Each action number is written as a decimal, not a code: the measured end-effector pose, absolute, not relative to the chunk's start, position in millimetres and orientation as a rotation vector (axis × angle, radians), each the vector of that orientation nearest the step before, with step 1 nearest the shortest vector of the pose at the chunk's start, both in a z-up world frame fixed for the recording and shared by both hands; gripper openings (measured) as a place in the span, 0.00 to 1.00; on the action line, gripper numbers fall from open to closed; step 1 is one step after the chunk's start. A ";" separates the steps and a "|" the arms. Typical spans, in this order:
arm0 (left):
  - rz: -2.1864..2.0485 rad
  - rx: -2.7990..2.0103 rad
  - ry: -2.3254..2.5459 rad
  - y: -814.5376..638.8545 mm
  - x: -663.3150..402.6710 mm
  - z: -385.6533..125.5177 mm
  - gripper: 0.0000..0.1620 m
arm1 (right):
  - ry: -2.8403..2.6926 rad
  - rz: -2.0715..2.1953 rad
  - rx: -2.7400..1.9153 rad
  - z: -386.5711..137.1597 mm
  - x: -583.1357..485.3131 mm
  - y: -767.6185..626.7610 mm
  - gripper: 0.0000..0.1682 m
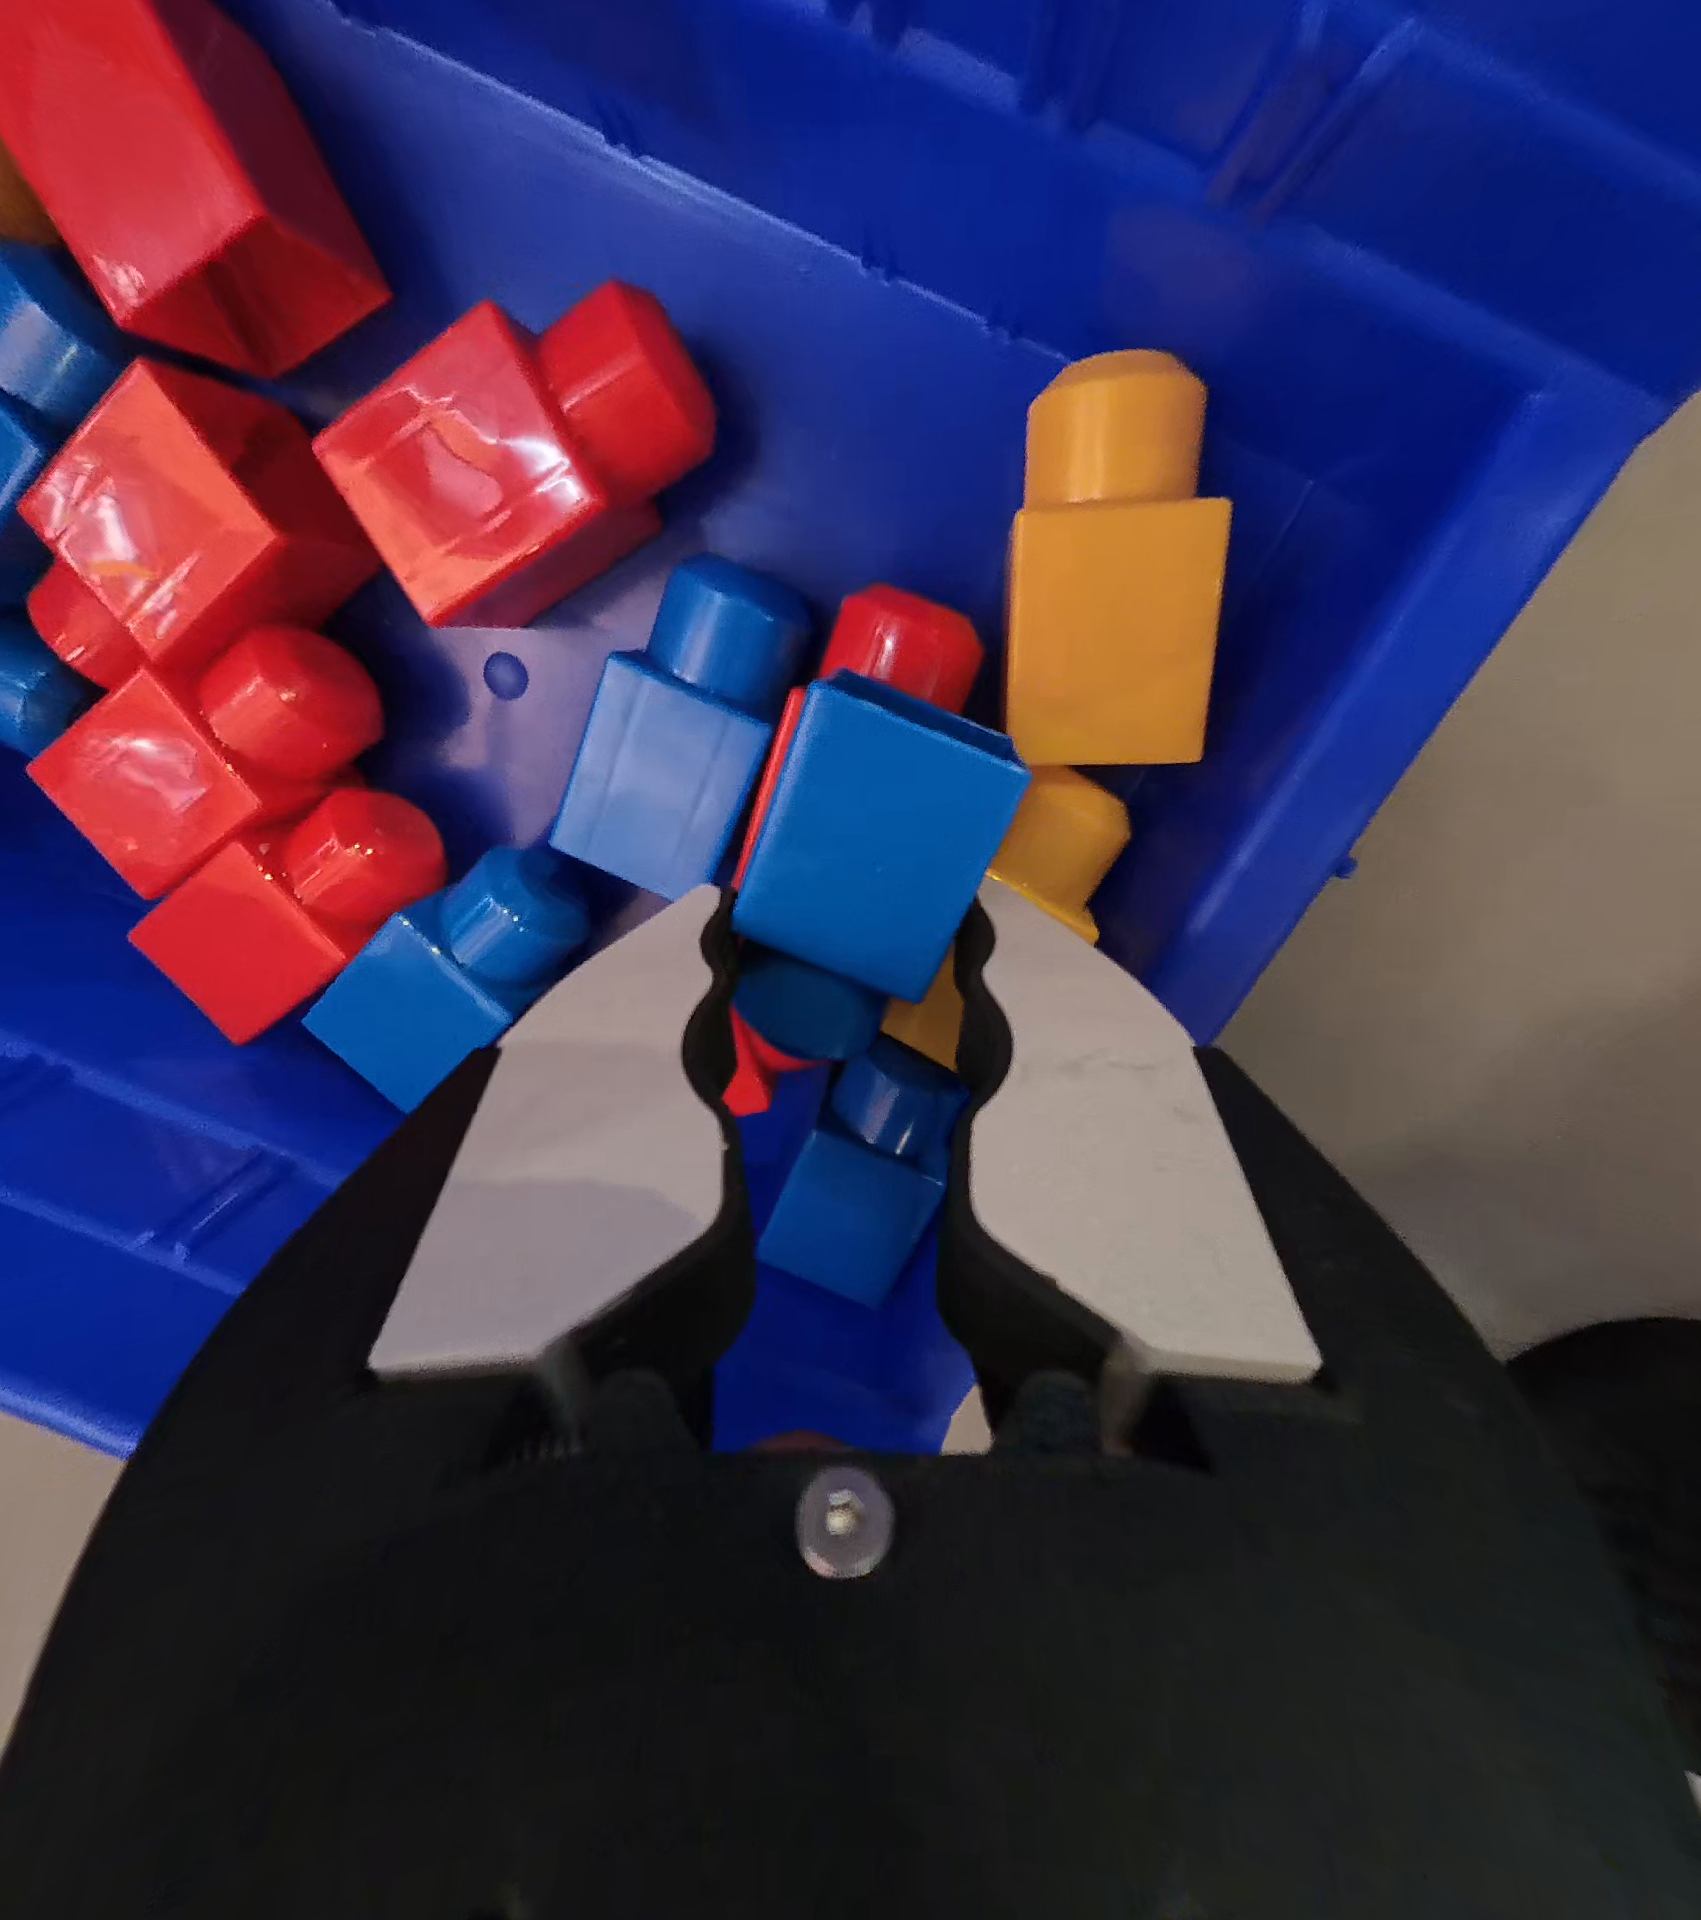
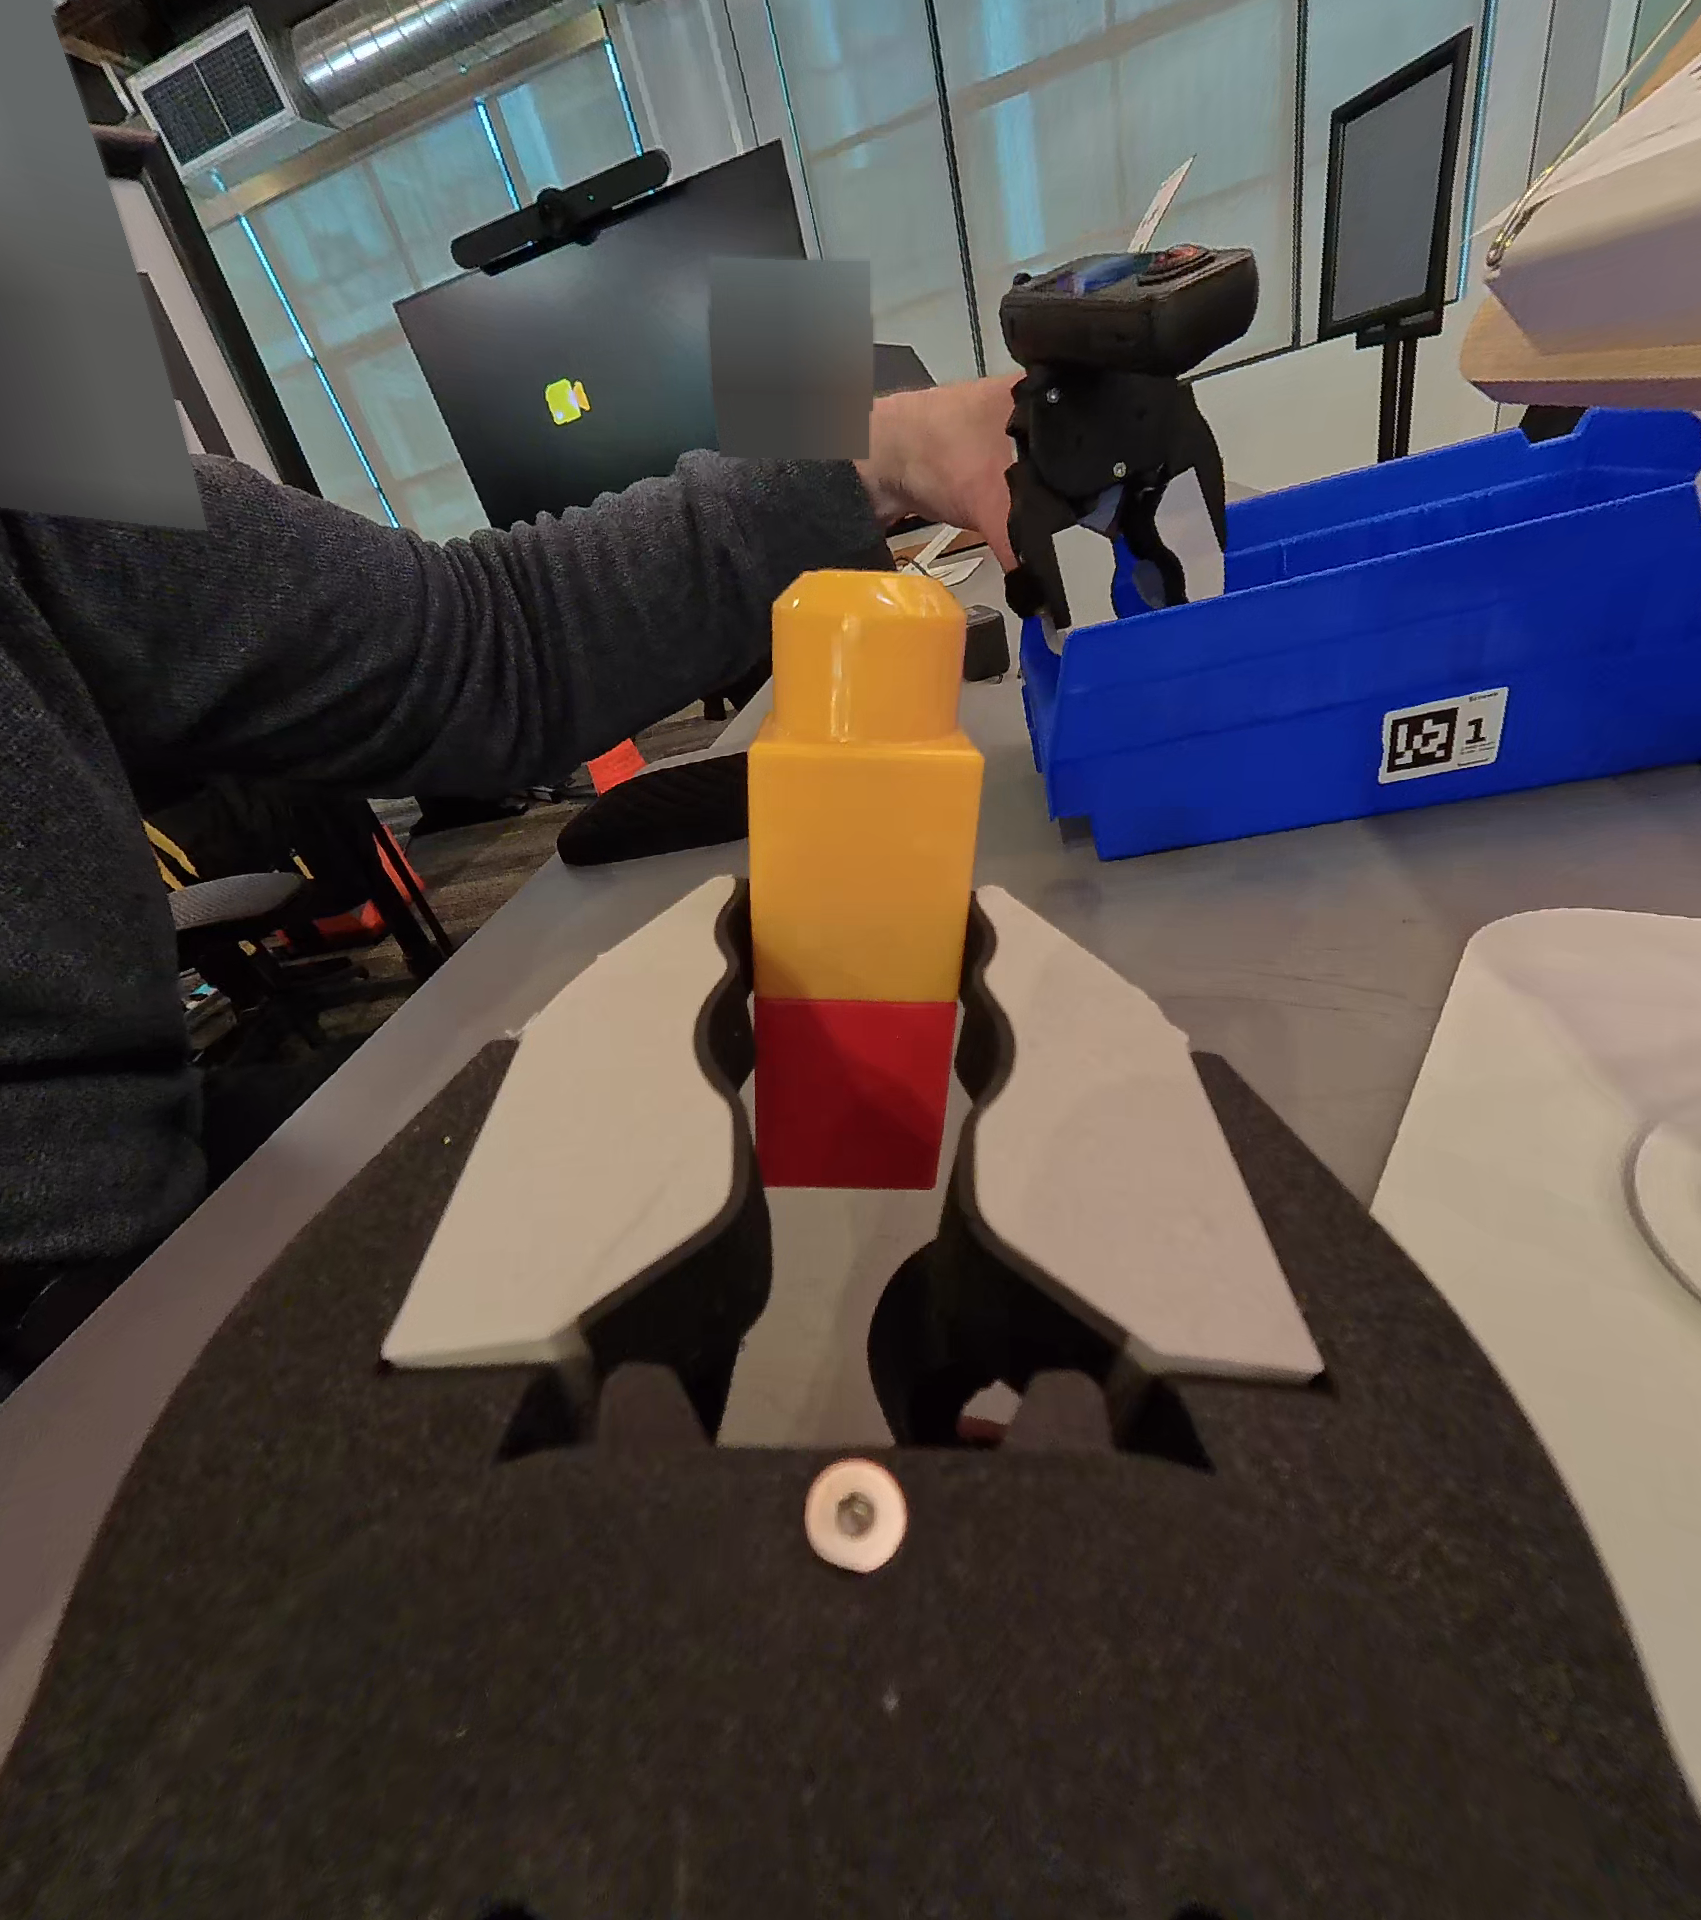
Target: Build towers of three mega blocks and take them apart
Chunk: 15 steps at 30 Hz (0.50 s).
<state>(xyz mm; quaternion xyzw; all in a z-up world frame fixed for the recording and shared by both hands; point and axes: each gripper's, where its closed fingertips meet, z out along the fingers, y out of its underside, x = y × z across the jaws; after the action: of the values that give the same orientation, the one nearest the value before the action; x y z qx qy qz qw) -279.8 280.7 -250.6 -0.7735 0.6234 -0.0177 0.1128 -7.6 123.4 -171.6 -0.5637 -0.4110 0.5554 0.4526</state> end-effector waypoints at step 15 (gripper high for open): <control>0.557 -1.577 1.738 260.7 -176.3 -136.1 0.24 | -1.032 1.357 -1.437 -177.0 -11.9 124.2 0.21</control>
<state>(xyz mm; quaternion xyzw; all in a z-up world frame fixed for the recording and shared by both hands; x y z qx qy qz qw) -176.3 260.7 -136.1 -0.6108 0.6732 0.2155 0.3567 -11.9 124.2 -177.0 -0.5785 -0.4157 0.5464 0.4404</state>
